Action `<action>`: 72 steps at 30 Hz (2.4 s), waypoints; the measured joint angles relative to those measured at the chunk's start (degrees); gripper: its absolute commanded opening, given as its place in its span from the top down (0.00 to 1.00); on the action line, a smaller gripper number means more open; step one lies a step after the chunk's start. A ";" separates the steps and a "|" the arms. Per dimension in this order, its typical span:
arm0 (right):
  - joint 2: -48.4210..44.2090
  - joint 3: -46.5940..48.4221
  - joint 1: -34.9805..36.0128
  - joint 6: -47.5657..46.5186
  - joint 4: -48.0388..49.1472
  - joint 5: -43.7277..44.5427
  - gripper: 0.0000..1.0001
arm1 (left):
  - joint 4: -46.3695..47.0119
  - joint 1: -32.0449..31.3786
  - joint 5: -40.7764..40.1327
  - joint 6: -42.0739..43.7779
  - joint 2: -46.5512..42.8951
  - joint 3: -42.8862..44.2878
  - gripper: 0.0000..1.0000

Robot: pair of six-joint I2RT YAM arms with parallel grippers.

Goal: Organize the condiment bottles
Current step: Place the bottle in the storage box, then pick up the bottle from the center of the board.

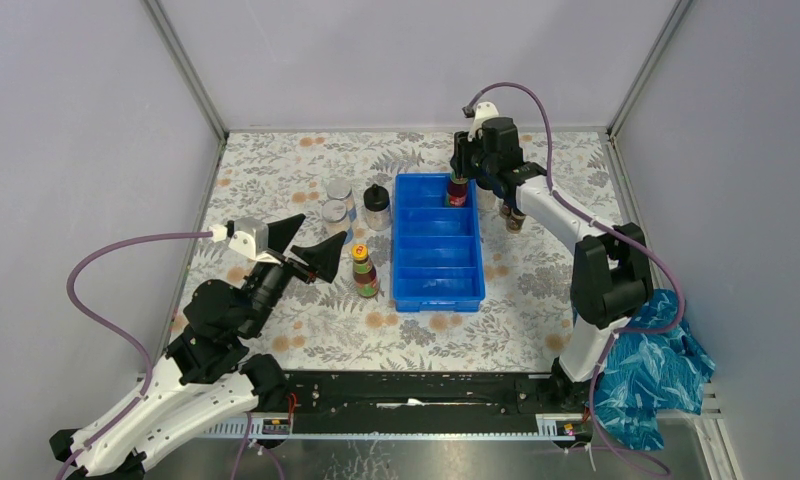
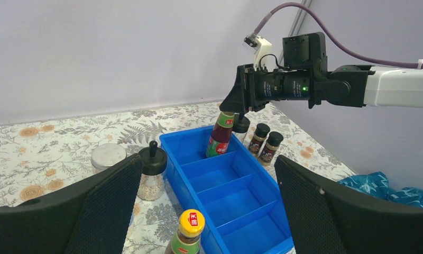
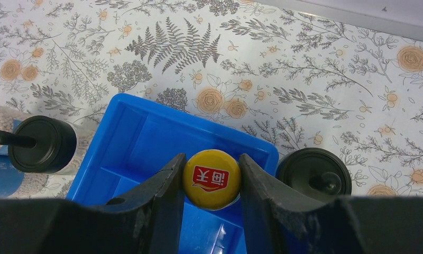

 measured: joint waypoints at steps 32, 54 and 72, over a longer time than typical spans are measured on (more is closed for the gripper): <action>-0.33 4.87 0.11 -2.16 3.21 -2.01 0.15 | 0.00 0.00 -0.04 0.00 0.00 0.00 0.02; -38.80 -17.16 21.92 -7.61 -6.23 -5.20 0.17 | -9.84 0.00 1.77 -3.45 -2.84 4.39 0.02; -35.36 -29.83 35.47 -9.99 -1.42 -8.11 0.12 | -22.08 0.00 9.27 0.28 -5.25 8.52 0.02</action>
